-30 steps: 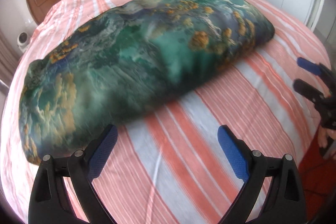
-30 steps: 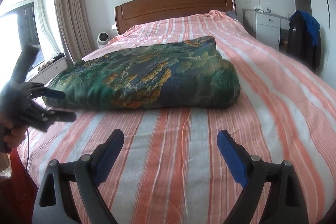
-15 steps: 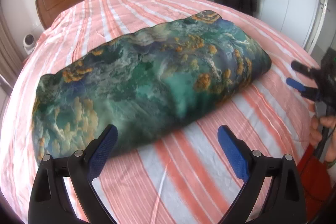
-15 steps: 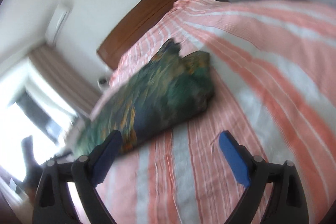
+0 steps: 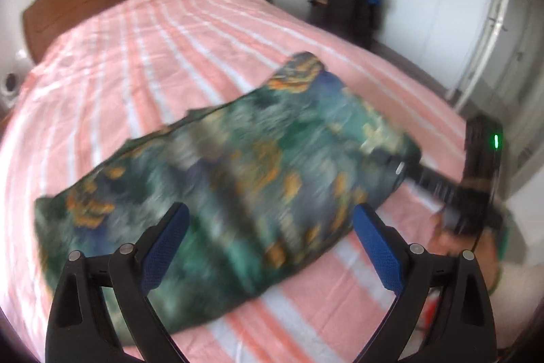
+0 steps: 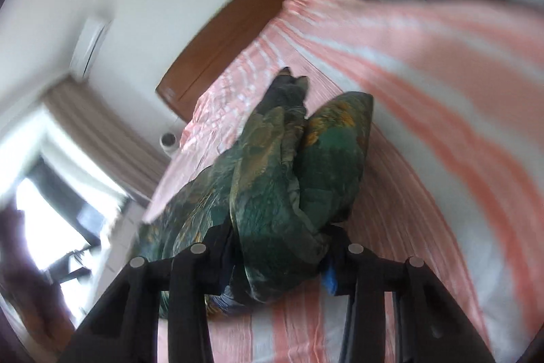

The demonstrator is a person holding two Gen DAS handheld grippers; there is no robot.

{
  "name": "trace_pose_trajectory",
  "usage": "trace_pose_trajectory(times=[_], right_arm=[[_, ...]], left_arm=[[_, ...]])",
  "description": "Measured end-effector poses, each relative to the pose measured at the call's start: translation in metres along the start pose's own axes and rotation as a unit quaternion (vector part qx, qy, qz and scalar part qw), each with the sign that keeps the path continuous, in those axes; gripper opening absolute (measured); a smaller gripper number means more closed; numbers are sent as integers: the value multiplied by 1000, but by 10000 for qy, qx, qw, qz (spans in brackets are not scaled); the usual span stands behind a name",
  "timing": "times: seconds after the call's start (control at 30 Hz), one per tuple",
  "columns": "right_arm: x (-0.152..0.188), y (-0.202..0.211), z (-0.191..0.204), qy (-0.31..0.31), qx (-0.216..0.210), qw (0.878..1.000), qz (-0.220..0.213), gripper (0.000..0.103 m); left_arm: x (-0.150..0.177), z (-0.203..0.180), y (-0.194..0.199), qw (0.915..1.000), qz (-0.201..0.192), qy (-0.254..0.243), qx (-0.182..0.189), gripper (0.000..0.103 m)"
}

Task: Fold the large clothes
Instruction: 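Grasp one end of the jacket bundle with both grippers and lift it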

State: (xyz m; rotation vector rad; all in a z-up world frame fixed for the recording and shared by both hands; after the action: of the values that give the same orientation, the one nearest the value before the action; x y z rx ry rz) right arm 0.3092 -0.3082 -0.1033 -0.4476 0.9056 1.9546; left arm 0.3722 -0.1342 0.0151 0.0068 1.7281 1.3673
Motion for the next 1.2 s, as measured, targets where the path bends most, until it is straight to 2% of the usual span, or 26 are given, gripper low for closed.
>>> trace_pose_trajectory(times=[0.1, 0.2, 0.3, 0.43, 0.5, 0.53, 0.57, 0.63, 0.73, 0.8, 0.9, 0.93, 0.97, 1.1, 1.2], right_arm=[[16, 15, 47, 1005, 128, 9945, -272, 38], [36, 16, 90, 1919, 207, 9806, -356, 38], [57, 12, 123, 2680, 301, 9621, -401, 38], [90, 7, 155, 3609, 406, 9308, -423, 36], [100, 4, 163, 3818, 385, 9225, -410, 36], [104, 3, 165, 3854, 376, 9211, -402, 36], [106, 2, 165, 3887, 387, 9197, -402, 36], [109, 1, 164, 3911, 411, 9186, -397, 36], [108, -1, 162, 3928, 438, 9177, -403, 36], [109, -3, 163, 3889, 465, 9191, -422, 36], [111, 5, 160, 3752, 397, 9252, -399, 57], [113, 10, 158, 3695, 297, 9281, -334, 77], [114, 16, 156, 3646, 235, 9304, -289, 91], [131, 40, 141, 3472, 176, 9371, -320, 94], [141, 46, 125, 3322, 274, 9425, -227, 94]], left_arm=[[-44, -13, -18, 9982, 225, -72, 550, 97], [-73, -28, -36, 9957, 505, -273, 730, 97], [-78, -45, -52, 9938, 810, -589, 483, 97], [-66, -62, -60, 9887, 1081, -1023, -204, 98], [-59, -65, -61, 9860, 1137, -1137, -446, 93], [-56, -64, -60, 9845, 1157, -1183, -583, 72], [-54, -63, -60, 9830, 1188, -1206, -707, 64], [-52, -61, -58, 9851, 1162, -1110, -617, 42], [-48, -58, -52, 9856, 1025, -1138, -720, 28], [-46, -56, -47, 9868, 914, -1095, -764, 25], [-43, -38, -36, 9891, 787, -937, -821, 23], [-45, -25, -33, 9902, 768, -823, -830, 22], [-42, -11, -27, 9915, 739, -659, -838, 22], [-19, 46, -3, 9938, 662, -27, -889, 21], [10, 94, 14, 9917, 617, 527, -995, 21]])
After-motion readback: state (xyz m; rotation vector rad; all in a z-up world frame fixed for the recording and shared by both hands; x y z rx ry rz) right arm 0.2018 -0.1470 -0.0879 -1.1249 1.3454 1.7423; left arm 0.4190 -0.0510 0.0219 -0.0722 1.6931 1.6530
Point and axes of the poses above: each gripper's, at about its wrist camera, not at the fingertips, and y roughly against the way its jaws point, z to its left, x to its underside, the point moved 2 cm from there along -y, roughly the way its jaws point, and after that the axes turned 7 degrees about -y, right-handed, at the moved point
